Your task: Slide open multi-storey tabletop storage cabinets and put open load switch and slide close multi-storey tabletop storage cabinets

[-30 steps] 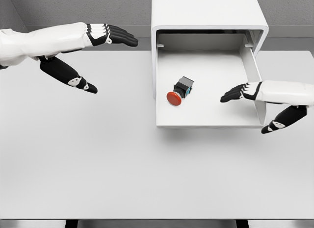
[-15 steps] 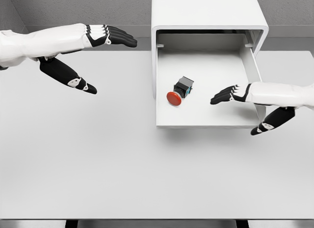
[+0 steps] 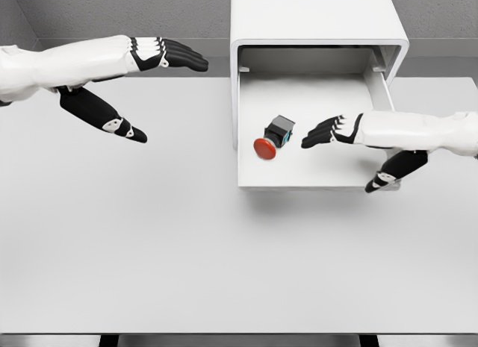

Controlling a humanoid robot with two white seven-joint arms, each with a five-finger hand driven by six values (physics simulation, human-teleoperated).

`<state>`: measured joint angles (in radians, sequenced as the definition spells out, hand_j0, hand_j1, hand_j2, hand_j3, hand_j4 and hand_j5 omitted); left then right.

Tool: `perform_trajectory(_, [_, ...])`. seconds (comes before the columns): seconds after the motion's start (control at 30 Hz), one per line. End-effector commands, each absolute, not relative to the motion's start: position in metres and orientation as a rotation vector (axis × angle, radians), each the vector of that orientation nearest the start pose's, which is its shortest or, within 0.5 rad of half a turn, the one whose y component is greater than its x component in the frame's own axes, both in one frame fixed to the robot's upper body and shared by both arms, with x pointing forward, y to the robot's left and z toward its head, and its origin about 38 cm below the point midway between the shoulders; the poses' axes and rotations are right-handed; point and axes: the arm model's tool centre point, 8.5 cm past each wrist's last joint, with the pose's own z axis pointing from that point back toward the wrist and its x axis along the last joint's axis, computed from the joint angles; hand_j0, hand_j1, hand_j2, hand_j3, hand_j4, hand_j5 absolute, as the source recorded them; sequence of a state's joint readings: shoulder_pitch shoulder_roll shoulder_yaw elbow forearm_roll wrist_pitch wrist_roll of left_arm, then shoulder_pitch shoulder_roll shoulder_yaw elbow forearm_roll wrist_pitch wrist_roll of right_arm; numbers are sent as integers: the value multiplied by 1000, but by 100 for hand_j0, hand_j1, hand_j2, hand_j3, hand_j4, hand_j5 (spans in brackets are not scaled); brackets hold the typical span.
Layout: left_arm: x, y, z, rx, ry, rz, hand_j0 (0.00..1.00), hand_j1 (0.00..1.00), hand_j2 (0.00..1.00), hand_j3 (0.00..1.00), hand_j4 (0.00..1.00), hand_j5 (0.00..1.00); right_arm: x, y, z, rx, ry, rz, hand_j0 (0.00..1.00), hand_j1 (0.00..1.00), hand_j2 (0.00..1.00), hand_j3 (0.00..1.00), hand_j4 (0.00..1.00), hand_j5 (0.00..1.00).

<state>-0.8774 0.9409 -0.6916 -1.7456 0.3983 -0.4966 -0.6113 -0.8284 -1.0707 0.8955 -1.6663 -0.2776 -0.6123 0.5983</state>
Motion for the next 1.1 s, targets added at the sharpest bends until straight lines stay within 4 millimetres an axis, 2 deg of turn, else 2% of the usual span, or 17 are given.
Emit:
perform_trajectory(0.0, [389,246,372,203,2620,2467,100,100,100,100,100,100,392,-286,284,100,-1632,1971,100,100,100,100,100,100])
perform_trajectory(0.07, [389,246,373,201,2621,2466,100,100,100,100,100,100,396,-289,284,77,-1623,1970,100,100,100,100,100,100])
perform_trajectory(0.1, [389,246,373,201,2621,2466,100,100,100,100,100,100,403,-297,282,45,-1604,1954,100,100,100,100,100,100])
perform_trajectory(0.23, [389,246,372,203,2620,2467,100,100,100,100,100,100,438,-301,278,-26,-1588,1909,100,100,100,100,100,100])
perform_trajectory(0.33, [389,246,371,205,2621,2468,100,100,100,100,100,100,456,-280,284,-34,-1632,1914,100,100,100,100,100,100])
perform_trajectory(0.43, [389,246,369,210,2621,2474,100,100,100,100,100,100,438,-254,297,8,-1691,1999,100,100,100,100,100,100])
perform_trajectory(0.47, [389,246,370,208,2621,2473,100,100,100,100,100,100,430,-253,302,7,-1695,2029,100,100,100,100,100,100])
perform_trajectory(0.6, [389,246,369,210,2621,2474,100,100,100,100,100,100,400,-266,320,-34,-1670,2121,100,100,100,100,100,100])
perform_trajectory(0.67, [389,246,369,210,2621,2474,100,100,100,100,100,100,396,-279,324,-73,-1655,2107,100,100,100,100,100,100])
perform_trajectory(0.73, [389,247,371,205,2622,2470,100,100,100,100,100,100,393,-290,319,-80,-1597,2119,100,100,100,100,100,100])
perform_trajectory(0.77, [389,246,371,208,2622,2468,100,100,100,100,100,100,389,-307,313,-99,-1539,2111,100,100,100,100,100,100])
perform_trajectory(0.8, [389,247,373,196,2621,2466,100,100,100,100,100,100,388,-310,309,-95,-1523,2109,100,100,100,100,100,100])
perform_trajectory(0.83, [387,259,375,146,2616,2503,100,100,100,100,100,100,387,-310,307,-89,-1519,2107,100,100,100,100,100,100])
perform_trajectory(0.9, [387,261,374,143,2615,2513,100,100,100,100,100,100,384,-312,291,-52,-1494,2091,100,100,100,100,100,100])
perform_trajectory(0.93, [387,263,372,143,2611,2528,100,100,100,100,100,100,384,-313,290,-50,-1490,2088,100,100,100,100,100,100])
perform_trajectory(1.0, [383,276,347,175,2630,2609,100,100,100,100,100,100,384,-313,288,-47,-1486,2087,100,100,100,100,100,100])
perform_trajectory(1.07, [379,277,344,184,2615,2631,100,100,100,100,100,100,383,-314,284,-37,-1479,2083,100,100,100,100,100,100])
